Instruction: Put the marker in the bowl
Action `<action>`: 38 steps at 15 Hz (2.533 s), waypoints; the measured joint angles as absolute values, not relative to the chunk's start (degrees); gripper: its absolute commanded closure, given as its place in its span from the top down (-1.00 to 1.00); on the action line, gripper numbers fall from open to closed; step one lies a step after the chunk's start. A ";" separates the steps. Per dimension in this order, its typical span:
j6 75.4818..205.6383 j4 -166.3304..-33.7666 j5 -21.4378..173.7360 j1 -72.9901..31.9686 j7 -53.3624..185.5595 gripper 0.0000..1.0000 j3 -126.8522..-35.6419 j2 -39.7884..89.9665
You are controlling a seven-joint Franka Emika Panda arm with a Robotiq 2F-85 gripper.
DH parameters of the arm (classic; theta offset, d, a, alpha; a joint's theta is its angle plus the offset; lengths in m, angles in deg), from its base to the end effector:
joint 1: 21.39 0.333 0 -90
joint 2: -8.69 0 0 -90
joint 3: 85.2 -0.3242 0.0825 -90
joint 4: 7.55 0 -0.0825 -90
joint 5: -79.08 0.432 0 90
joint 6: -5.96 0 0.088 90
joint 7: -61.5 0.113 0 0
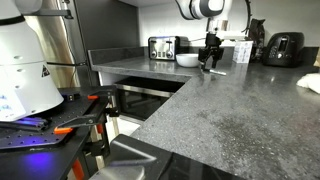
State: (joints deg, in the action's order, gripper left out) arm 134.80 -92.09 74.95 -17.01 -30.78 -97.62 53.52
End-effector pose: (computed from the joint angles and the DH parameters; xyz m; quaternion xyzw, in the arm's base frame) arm 0.7374 0.1936 0.1911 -0.5864 -0.8086 -0.0328 0.0351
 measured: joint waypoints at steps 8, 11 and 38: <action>134.44 -90.83 74.95 -17.17 -30.78 -0.94 -97.63 54.50; 134.21 -90.64 74.95 -17.23 -30.78 -0.93 -97.62 54.53; 108.93 -89.84 135.88 -31.29 -78.33 -0.93 -114.72 56.35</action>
